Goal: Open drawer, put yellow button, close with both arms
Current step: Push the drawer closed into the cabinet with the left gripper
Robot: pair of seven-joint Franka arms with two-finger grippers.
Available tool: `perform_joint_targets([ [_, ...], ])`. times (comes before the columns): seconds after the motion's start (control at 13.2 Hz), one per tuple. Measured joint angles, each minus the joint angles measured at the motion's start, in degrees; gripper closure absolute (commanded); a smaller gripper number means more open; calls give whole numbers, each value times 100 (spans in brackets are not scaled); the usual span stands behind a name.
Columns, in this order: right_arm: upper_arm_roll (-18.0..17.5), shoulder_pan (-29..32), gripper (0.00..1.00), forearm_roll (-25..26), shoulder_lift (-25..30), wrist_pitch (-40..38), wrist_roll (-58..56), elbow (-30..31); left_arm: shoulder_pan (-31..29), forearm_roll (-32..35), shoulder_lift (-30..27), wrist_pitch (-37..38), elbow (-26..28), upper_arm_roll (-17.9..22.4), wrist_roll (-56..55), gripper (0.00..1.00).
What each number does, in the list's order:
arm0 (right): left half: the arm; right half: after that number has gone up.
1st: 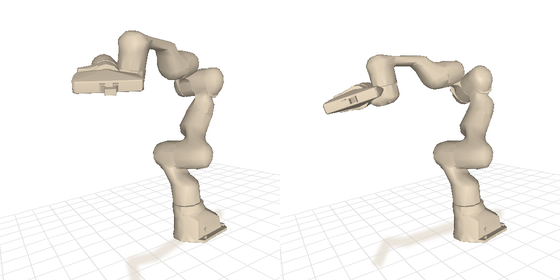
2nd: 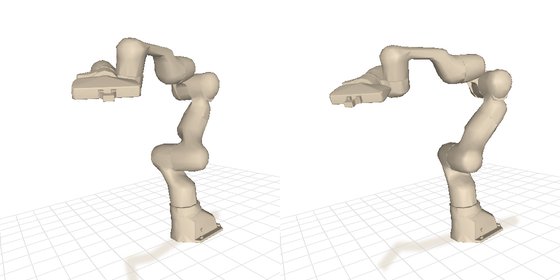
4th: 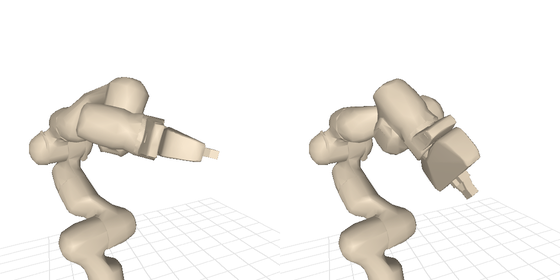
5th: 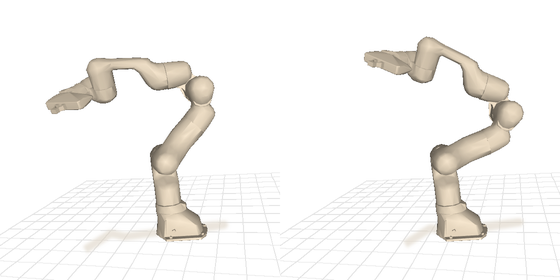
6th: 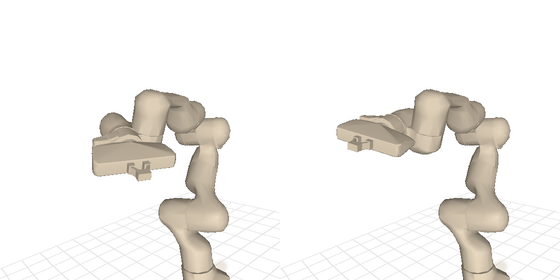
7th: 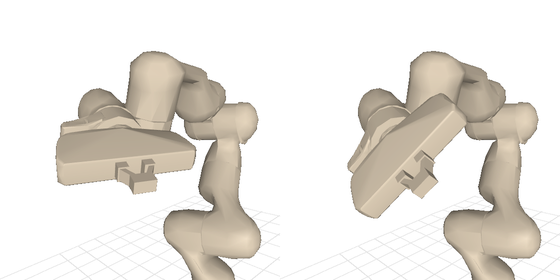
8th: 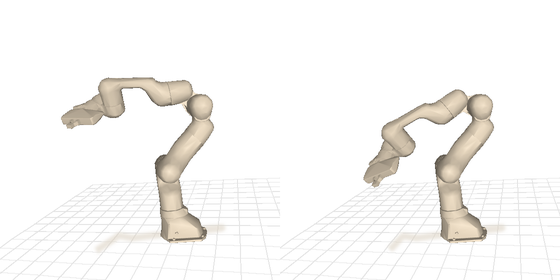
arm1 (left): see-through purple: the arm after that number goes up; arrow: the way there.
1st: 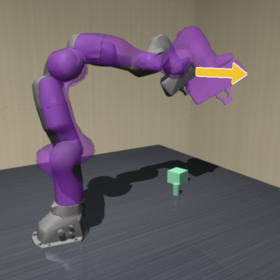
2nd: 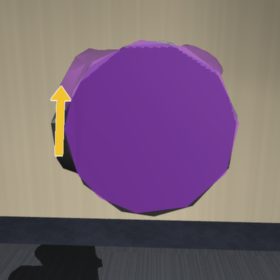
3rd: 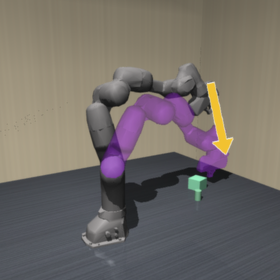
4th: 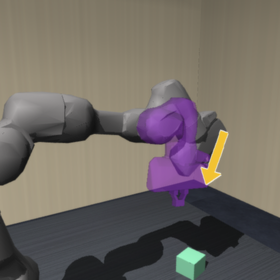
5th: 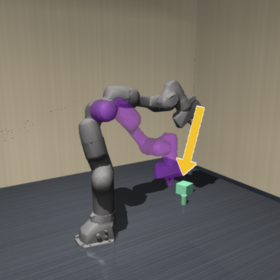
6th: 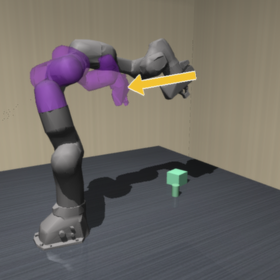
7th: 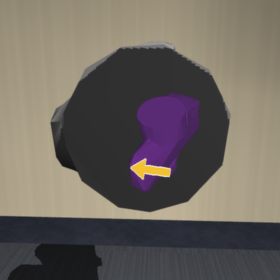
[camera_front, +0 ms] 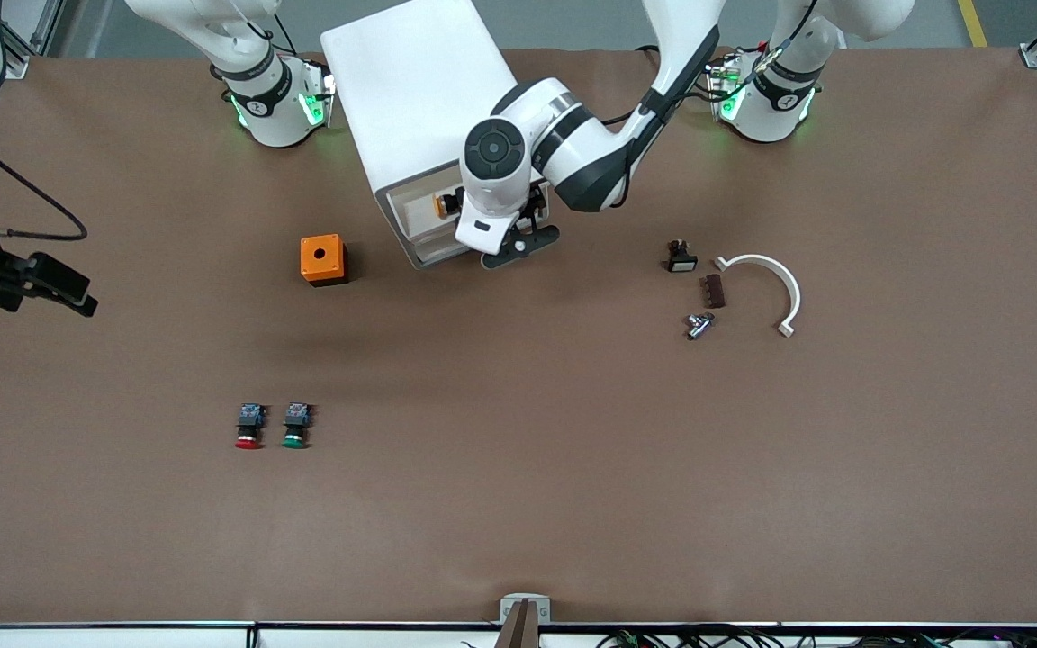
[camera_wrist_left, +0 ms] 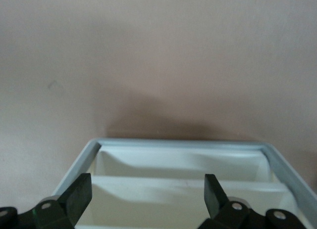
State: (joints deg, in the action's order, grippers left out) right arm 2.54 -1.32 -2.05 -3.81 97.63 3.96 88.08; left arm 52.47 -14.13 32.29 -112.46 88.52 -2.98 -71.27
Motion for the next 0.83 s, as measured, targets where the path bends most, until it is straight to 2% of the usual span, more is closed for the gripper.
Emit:
perform_joint_targets([
  [0.45, -10, 33, 0, 15, 657, -7, -8, 701, -3, 0, 1, 144, -32, -295, -134, 0],
  [0.83, -30, 37, 0, 23, 730, -4, -9, 794, -35, 78, 1, 302, -93, -348, -142, 0],
])
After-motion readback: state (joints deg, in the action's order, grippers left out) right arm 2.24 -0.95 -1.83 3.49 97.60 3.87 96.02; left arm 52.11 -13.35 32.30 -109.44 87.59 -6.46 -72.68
